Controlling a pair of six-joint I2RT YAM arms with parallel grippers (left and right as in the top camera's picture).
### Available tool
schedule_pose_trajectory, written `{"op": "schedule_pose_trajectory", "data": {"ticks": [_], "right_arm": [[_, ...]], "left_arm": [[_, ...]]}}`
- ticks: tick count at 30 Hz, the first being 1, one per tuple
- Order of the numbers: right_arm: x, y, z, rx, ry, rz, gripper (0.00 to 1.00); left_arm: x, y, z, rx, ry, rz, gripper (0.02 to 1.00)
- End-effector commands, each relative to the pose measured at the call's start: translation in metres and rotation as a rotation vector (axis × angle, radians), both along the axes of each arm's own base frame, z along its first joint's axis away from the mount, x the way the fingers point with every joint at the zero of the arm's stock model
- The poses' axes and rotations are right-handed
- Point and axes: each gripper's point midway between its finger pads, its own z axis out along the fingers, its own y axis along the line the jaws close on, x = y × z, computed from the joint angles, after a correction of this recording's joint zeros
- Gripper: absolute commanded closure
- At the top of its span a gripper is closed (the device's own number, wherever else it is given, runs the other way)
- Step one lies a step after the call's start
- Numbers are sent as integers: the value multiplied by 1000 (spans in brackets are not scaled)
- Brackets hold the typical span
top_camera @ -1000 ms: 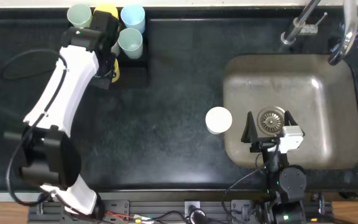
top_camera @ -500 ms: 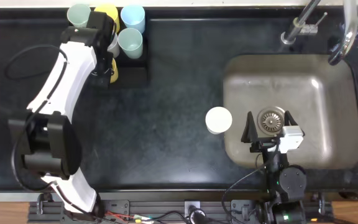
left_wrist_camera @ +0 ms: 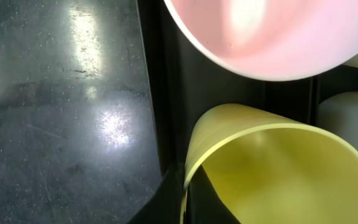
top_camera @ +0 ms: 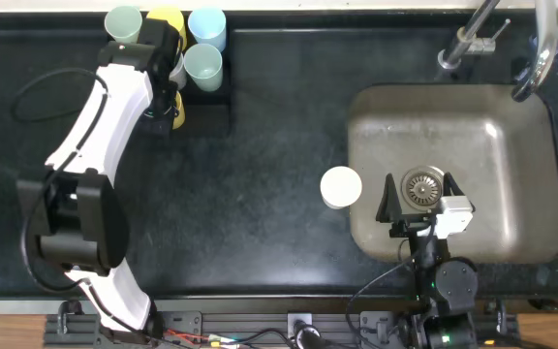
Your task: Store Cups
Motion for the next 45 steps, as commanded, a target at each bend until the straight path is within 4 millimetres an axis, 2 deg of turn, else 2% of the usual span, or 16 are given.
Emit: {"op": "schedule_pose_trajectory", "data": {"ticks": [1, 7, 17, 21, 24, 29, 32, 35, 38, 40, 43, 45], "right_arm": [[0, -1, -3, 0, -1, -6, 3], [0, -1, -3, 0, -1, -6, 3], [0, -1, -3, 0, -1, -6, 3], [0, -1, -3, 0, -1, -6, 3], [0, -1, -3, 0, -1, -6, 1], [0, -1, -3, 0, -1, -6, 3], [0, -1, -3, 0, -1, -6, 3], [0, -1, -3, 0, -1, -6, 3], [0, -1, -3, 0, -1, -6, 3], [0, -1, -3, 0, -1, -6, 1], [0, -1, -3, 0, -1, -6, 3], [0, -1, -3, 0, -1, -6, 3]], "left_arm": [[-1, 10, -4, 34, 9, 24, 974], [0, 14, -4, 40, 9, 22, 925], [1, 15, -3, 46, 1, 19, 724], [2, 13, 9, 45, -24, -6, 643], [1, 14, 27, 44, -66, -14, 601], [-2, 16, 73, 63, -175, -68, 492], [0, 19, 115, 141, -281, -167, 459], [16, 16, 171, 282, -437, -386, 411], [37, 1, 235, 485, -603, -695, 406], [43, -9, 270, 609, -706, -851, 400], [40, -28, 308, 734, -878, -1018, 316], [29, -36, 322, 792, -984, -1082, 303]]}}
